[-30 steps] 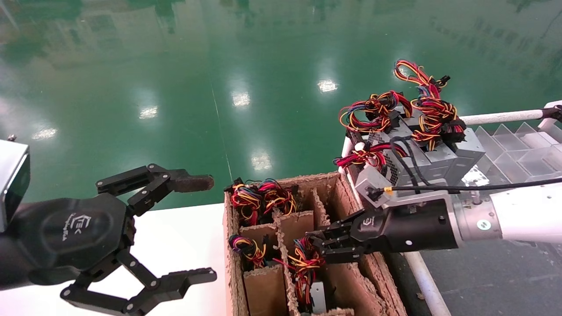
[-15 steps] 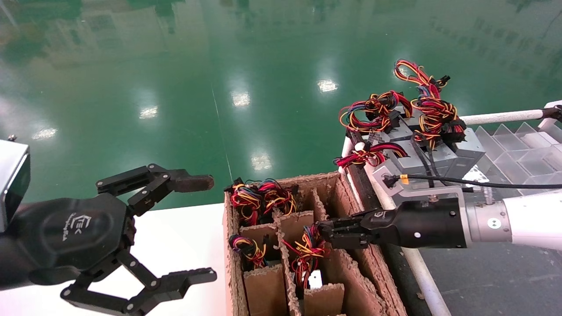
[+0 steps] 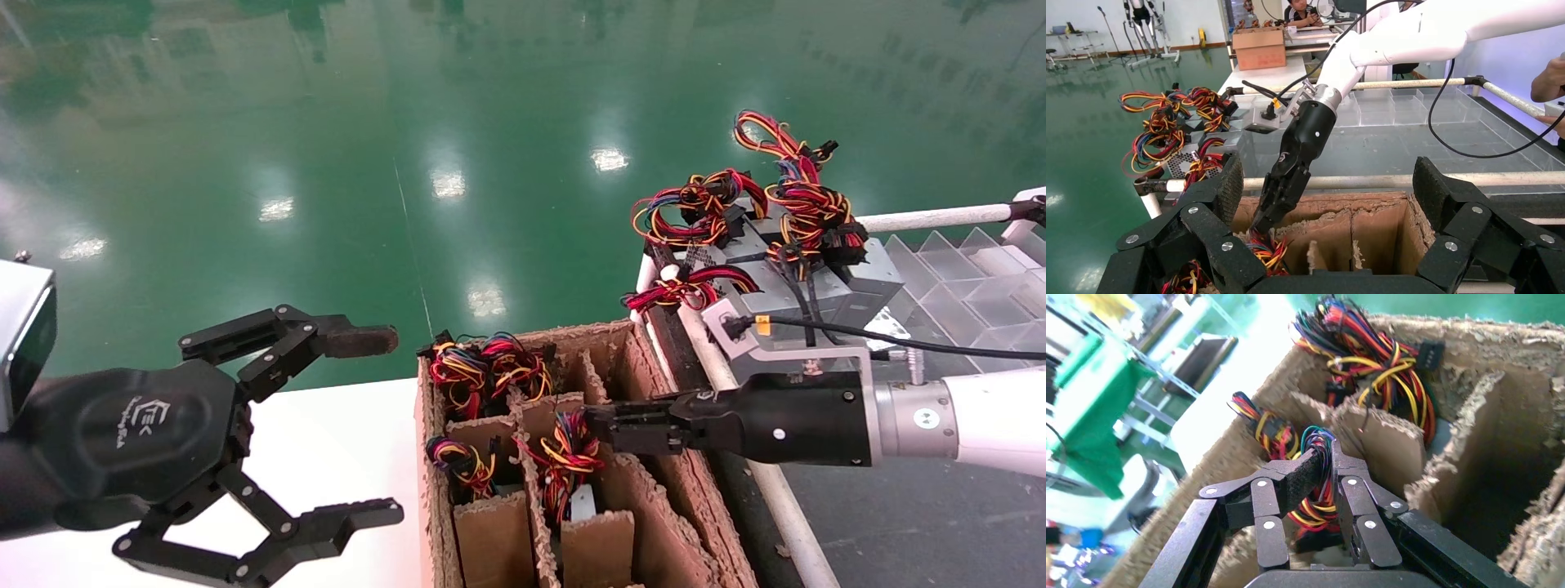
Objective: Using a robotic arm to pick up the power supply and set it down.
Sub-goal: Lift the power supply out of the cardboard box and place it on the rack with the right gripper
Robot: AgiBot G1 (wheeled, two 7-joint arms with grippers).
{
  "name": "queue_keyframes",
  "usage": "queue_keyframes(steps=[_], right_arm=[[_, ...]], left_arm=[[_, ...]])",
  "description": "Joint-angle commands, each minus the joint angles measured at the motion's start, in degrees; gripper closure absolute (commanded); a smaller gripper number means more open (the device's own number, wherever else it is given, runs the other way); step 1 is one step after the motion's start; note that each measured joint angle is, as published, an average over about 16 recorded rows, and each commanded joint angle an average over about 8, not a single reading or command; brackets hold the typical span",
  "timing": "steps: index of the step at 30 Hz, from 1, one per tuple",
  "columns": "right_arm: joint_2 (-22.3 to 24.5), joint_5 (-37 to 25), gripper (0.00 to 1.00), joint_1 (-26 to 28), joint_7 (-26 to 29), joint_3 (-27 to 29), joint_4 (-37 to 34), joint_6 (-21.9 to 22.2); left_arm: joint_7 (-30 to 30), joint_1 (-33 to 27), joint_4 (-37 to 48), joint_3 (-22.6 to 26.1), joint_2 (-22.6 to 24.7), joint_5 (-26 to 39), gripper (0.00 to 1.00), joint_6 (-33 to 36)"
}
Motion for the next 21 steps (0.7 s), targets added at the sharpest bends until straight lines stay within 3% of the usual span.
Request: queue_keyframes(steps=[1, 21], right_arm=[[0.2, 1.0, 1.0, -0.4, 1.1, 0.1, 0.7, -0.2], [8.7, 22.6, 1.0, -5.7, 16.9, -3.9, 16.7, 0.0]], left_arm=[[0.0, 0.0, 0.0, 0.0, 0.0, 0.0, 0.0, 0.0], [0.0, 0.0, 0.0, 0.0, 0.0, 0.0, 0.0, 0.0]])
